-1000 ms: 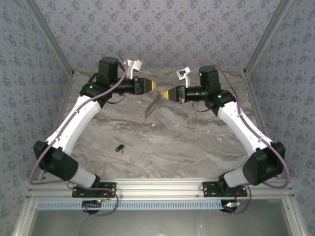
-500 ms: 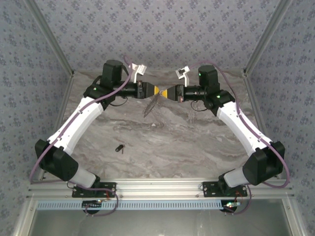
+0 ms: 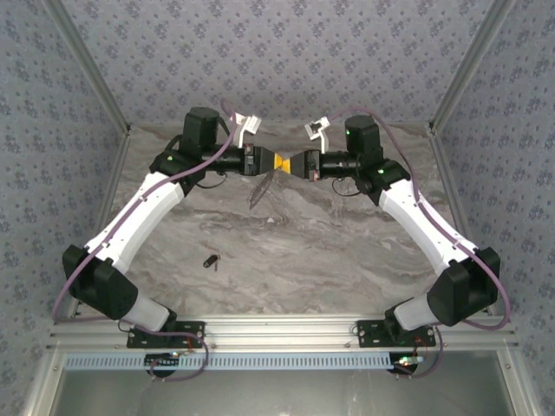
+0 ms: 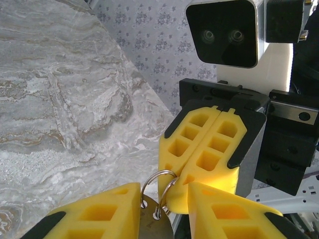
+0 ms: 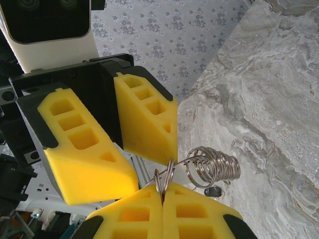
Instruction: Put the keys on the keyring
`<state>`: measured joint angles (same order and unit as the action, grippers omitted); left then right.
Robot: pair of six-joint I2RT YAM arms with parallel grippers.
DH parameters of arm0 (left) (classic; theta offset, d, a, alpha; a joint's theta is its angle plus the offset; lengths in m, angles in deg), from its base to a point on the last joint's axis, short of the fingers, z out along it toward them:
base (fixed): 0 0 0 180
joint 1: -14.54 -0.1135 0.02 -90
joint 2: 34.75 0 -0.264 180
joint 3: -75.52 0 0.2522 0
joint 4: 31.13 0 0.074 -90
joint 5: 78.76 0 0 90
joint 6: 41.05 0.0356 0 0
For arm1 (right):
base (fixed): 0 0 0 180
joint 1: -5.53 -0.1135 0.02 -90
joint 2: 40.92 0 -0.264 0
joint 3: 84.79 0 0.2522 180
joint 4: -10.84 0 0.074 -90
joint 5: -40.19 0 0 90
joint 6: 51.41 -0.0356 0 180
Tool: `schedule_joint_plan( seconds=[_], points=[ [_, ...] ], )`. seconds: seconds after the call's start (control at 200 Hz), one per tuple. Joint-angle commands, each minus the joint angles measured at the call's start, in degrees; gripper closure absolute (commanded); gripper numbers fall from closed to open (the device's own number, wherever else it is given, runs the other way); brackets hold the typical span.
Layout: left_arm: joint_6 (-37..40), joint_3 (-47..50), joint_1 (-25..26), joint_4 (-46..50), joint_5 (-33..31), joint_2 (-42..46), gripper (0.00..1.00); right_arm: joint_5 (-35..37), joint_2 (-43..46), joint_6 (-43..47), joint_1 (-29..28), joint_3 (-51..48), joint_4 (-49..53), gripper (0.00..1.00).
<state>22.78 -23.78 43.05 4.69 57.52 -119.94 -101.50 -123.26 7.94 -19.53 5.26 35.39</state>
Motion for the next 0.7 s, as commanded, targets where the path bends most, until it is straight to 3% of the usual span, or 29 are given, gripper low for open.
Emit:
schedule_joint_plan(
  seconds=[0.0, 0.345, 0.46, 0.695],
  points=[
    [0.0, 0.62, 0.93, -2.35, 3.48, 1.61, 0.74, -0.12, -0.11, -0.62, -0.69, 1.72, -1.5, 1.0],
    [-1.69, 1.48, 2.17, -6.38, 7.77, 1.78, 0.86, -1.25, 0.34, -3.35, -0.44, 0.36, -4.87, 1.0],
    [-1.66, 0.95, 3.04, -6.77, 7.77, 1.81, 1.0, -1.67, 0.0, -3.76, -0.3, 0.18, -5.34, 1.0],
    [-3.49, 3.17, 3.22, -11.81, 6.47, 4.18, 1.0, -4.57, -0.1, -7.37, 2.12, -1.96, -9.91, 1.0]
  ],
)
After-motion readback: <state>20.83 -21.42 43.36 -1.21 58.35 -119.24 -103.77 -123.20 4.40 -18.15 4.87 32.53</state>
